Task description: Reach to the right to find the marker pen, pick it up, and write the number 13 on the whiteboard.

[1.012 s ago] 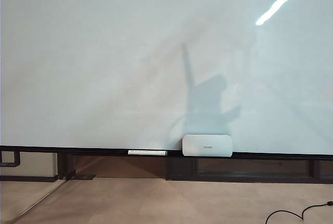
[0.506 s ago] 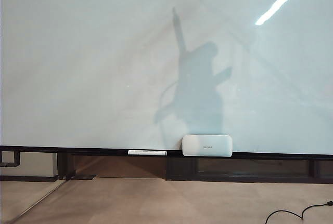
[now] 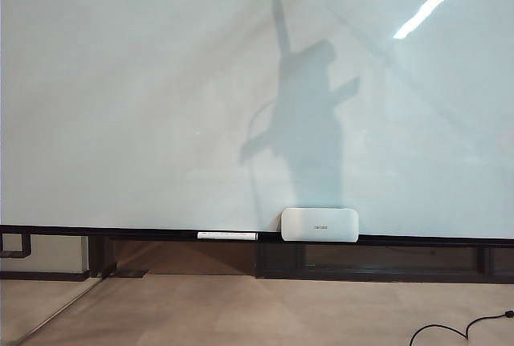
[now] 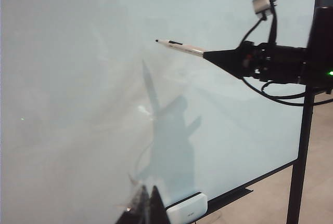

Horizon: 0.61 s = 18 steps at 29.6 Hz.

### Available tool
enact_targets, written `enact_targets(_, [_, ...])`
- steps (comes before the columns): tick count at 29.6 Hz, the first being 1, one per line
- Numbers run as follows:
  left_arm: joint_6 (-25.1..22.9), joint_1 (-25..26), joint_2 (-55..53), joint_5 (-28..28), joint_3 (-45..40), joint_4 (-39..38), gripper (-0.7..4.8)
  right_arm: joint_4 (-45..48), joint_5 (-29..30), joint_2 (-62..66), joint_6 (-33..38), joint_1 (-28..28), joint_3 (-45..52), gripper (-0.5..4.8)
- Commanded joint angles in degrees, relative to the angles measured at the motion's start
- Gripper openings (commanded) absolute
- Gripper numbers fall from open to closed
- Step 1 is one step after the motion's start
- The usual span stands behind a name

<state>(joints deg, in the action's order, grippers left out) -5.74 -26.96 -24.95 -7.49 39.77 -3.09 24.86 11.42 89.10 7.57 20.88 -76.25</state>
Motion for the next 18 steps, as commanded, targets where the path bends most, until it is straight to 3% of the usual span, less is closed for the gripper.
enact_targets(1, [-0.24, -0.02, 0.07, -0.28, 0.22, 0.15, -0.06, 0.61, -1.73, 0.87, -0.76, 1.44, -2.38, -0.01])
enact_targets(10, [-0.22, -0.02, 0.07, -0.28, 0.22, 0.11, -0.06, 0.44, -11.85, 2.25, -6.62, 5.84, -4.2, -0.02])
enact_targets(18, [-0.66, -0.02, 0.07, -2.54, 0.22, 0.52, -0.06, 0.7, -15.17, 3.04, -6.75, 6.1, -4.24, -0.02])
